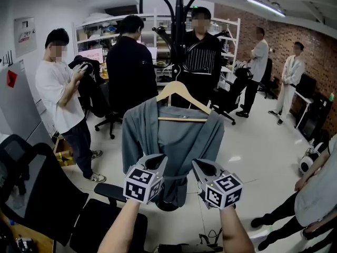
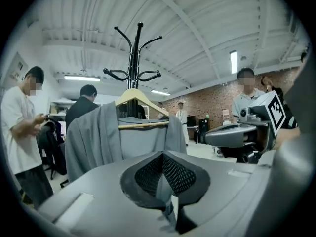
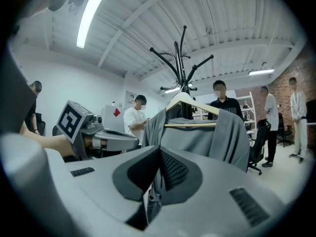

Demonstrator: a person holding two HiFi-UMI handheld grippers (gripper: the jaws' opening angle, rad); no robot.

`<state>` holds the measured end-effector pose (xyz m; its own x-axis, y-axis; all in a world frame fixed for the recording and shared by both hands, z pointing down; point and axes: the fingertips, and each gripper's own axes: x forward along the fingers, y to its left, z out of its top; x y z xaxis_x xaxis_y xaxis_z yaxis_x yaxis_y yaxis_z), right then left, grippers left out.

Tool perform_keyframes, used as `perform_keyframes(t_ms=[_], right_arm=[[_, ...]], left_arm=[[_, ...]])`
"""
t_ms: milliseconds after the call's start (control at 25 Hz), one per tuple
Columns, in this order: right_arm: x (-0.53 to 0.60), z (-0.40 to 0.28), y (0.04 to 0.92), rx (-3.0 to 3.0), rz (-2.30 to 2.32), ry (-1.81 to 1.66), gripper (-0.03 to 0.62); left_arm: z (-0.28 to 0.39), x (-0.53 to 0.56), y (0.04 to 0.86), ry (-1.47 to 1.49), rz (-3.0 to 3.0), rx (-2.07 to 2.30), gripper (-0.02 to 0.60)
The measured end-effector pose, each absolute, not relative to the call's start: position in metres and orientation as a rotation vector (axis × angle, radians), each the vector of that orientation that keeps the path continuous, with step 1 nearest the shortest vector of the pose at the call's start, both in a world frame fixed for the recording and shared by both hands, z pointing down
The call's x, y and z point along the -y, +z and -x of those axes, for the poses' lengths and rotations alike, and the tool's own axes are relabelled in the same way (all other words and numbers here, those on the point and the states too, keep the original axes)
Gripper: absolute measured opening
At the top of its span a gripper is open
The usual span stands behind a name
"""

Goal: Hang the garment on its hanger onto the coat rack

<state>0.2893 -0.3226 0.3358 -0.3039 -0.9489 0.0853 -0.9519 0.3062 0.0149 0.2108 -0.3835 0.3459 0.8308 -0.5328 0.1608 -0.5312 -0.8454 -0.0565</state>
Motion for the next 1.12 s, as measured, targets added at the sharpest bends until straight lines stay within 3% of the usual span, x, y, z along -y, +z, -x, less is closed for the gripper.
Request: perform_keyframes(t_ms=[1120], right_arm=[[0.319, -0.281, 0.34, 2.521, -1.753, 0.074, 0.009]], left_arm=[[-0.218, 0.364, 0.364, -0.23, 3.095, -0.791, 0.0]])
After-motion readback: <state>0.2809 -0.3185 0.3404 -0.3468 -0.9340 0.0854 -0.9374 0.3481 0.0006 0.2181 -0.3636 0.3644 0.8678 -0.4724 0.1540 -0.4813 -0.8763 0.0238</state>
